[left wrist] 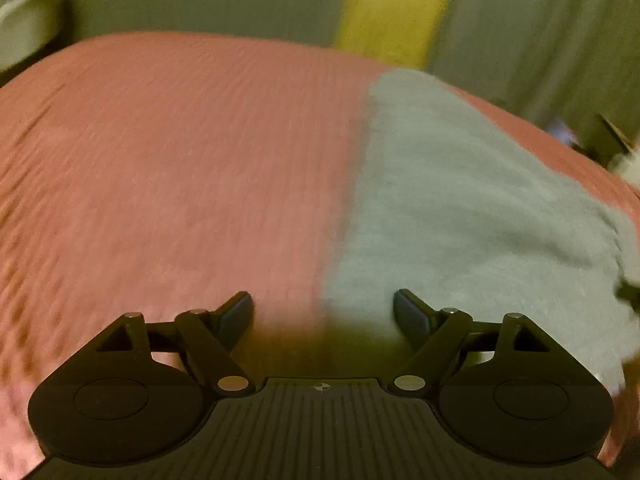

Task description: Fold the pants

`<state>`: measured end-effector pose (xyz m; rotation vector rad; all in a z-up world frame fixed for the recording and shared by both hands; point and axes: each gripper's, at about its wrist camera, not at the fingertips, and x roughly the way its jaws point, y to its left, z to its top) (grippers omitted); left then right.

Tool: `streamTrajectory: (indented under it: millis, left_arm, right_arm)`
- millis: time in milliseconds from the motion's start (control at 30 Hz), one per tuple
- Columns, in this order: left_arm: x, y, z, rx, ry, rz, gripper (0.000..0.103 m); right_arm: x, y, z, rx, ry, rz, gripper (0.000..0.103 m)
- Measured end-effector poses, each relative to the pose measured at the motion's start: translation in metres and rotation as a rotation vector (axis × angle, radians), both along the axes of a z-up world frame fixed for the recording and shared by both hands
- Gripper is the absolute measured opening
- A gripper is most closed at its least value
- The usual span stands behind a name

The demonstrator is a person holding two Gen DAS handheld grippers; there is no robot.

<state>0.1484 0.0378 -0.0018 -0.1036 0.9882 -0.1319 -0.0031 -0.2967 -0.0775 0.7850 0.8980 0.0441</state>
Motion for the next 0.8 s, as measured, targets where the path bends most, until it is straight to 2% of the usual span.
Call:
streamTrajectory:
  millis: [67,100,200,267,333,433,467,533,633,700,800]
  left_arm:
    - [-0.001,0.015,0.009,-0.009,-0.005,0.05,0.08]
    - [-0.001,0.022,0.015,-0.044,-0.008,0.057,0.079]
    - [0.005,0.03,0.023,-0.24,0.017,-0.023,0.081]
    - [0.013,0.02,0.02,-0.312,0.052,-0.094,0.081]
    - [0.023,0.0,0.011,-0.31,0.085,-0.175,0.083]
    - [0.038,-0.028,-0.004,-0.185,0.103,-0.246,0.084]
    - [0.042,-0.032,-0.01,-0.189,0.118,-0.268,0.084]
    - [0.05,-0.035,-0.017,-0.249,0.137,-0.281,0.09]
    - [0.061,-0.034,-0.024,-0.295,0.131,-0.302,0.091]
    - [0.067,-0.03,-0.026,-0.328,0.122,-0.31,0.091]
    - [0.078,-0.031,-0.031,-0.378,0.112,-0.292,0.091]
  right_arm:
    - [0.002,-0.003,-0.002,0.025,0.001,-0.003,0.099]
    - [0.004,-0.005,-0.002,0.036,-0.003,-0.002,0.099]
    - [0.0,-0.012,-0.008,0.083,-0.006,0.015,0.099]
    - [0.006,-0.015,-0.016,0.123,0.0,0.028,0.099]
    - [0.009,-0.016,-0.021,0.138,-0.02,0.039,0.099]
    - [0.014,-0.023,-0.024,0.151,-0.055,0.078,0.099]
    - [0.015,-0.024,-0.024,0.141,-0.064,0.101,0.099]
    - [0.02,-0.02,-0.023,0.114,-0.087,0.157,0.099]
    - [0.029,-0.018,-0.023,0.097,-0.102,0.214,0.099]
    - [0.036,-0.022,-0.023,0.128,-0.111,0.22,0.099]
    - [0.048,-0.03,-0.03,0.226,-0.103,0.195,0.099]
